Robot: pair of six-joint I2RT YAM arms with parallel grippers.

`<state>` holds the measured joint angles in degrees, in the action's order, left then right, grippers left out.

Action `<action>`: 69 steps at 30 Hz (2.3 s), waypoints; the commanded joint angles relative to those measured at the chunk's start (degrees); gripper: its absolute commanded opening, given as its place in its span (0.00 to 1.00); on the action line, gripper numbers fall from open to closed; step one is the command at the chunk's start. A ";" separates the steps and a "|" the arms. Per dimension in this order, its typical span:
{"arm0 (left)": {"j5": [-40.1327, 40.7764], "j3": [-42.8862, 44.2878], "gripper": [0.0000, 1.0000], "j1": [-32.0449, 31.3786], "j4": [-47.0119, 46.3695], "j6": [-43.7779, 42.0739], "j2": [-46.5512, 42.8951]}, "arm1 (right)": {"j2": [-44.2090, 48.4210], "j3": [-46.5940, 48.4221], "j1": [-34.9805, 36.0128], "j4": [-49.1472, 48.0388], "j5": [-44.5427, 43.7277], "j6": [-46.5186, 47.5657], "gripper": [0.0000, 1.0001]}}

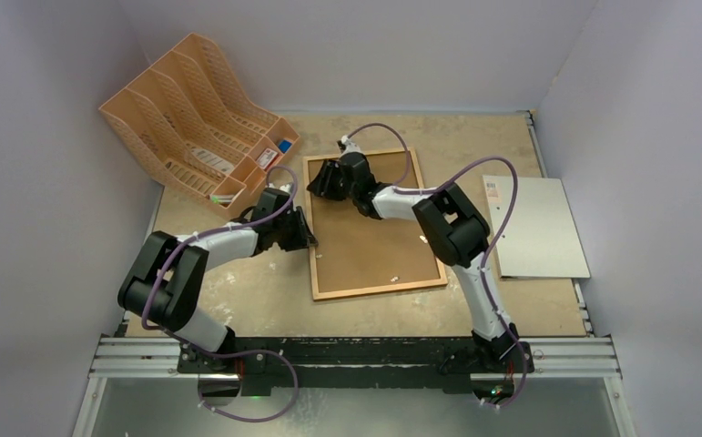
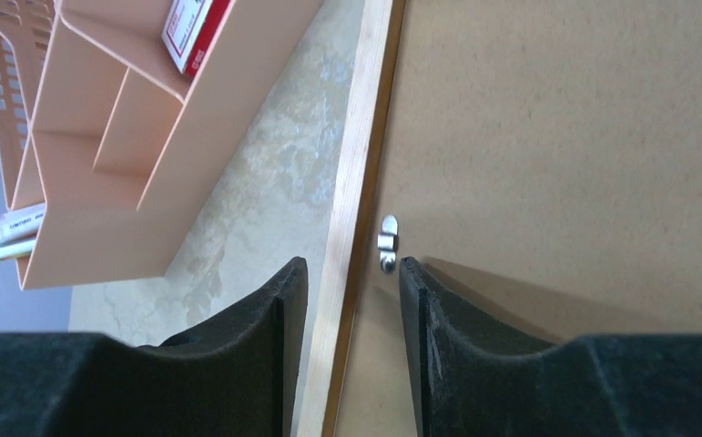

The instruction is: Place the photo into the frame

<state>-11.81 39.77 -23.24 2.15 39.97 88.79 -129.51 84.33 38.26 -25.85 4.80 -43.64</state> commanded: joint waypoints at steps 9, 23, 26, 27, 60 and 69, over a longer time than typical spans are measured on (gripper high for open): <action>-2.98 -1.41 0.04 -0.40 2.07 0.52 1.42 | -5.91 5.07 -0.55 2.74 6.30 4.00 0.41; -1.46 -0.17 0.03 -0.40 3.56 -1.20 2.25 | -9.41 6.92 -0.57 5.80 15.68 9.40 0.40; -1.46 0.02 0.03 -0.40 3.63 -1.29 2.60 | -9.61 6.72 -0.60 5.87 15.68 9.57 0.40; -1.46 0.09 0.03 -0.40 3.65 -1.29 2.65 | -9.57 6.65 -0.57 5.89 15.60 9.67 0.40; -0.40 0.31 0.04 -0.40 5.67 -1.56 1.98 | -10.78 9.45 -4.16 8.20 22.15 18.50 0.42; -0.40 0.31 0.04 -0.35 5.70 -1.60 2.04 | -13.77 11.86 -4.08 9.72 24.37 20.74 0.42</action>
<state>-11.77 40.40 -23.22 3.14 39.62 89.08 -138.87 96.84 33.74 -24.47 28.84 -26.20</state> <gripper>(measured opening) 0.245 0.419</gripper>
